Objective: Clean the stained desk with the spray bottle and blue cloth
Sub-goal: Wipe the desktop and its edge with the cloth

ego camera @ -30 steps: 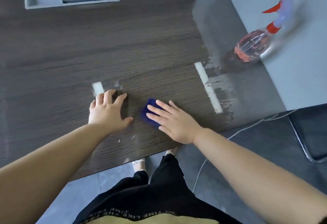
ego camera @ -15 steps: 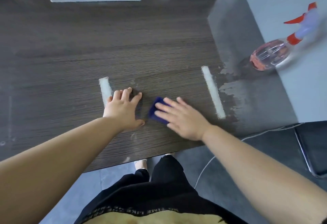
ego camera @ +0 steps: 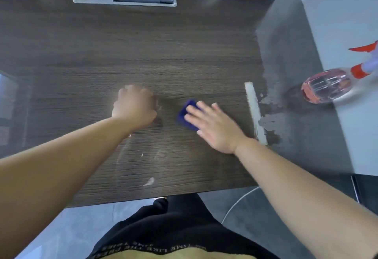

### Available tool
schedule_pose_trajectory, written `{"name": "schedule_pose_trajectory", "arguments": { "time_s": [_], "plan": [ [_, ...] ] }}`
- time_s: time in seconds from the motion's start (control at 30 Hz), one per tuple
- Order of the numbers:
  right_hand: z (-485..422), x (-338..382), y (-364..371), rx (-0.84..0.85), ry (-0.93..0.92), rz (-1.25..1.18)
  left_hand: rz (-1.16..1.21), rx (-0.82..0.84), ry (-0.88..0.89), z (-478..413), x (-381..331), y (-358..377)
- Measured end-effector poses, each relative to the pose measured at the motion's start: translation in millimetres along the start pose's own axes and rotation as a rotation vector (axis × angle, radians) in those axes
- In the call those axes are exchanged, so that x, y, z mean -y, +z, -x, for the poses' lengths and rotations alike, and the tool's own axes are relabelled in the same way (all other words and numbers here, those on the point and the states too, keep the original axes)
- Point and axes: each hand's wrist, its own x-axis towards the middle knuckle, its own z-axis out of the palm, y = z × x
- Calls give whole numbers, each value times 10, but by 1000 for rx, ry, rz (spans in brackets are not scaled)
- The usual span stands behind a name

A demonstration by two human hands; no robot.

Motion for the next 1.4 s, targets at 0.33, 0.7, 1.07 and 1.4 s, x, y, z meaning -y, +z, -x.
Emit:
{"name": "schedule_pose_trajectory", "arguments": {
  "time_s": [0.33, 0.7, 1.07, 1.4],
  "plan": [
    [-570, 220, -64, -86, 526, -214, -163, -47, -24, -341, -110, -42],
    [-794, -632, -213, -142, 1021, -229, 31, 82, -254, -599, -275, -104],
    [-1075, -1359, -345, -97, 859, -216, -122, 150, -281, -682, -392, -124],
    [-1208, -1386, -330, 8, -41, -113, -155, 180, -270, -666, -357, -97]
  ]
}}
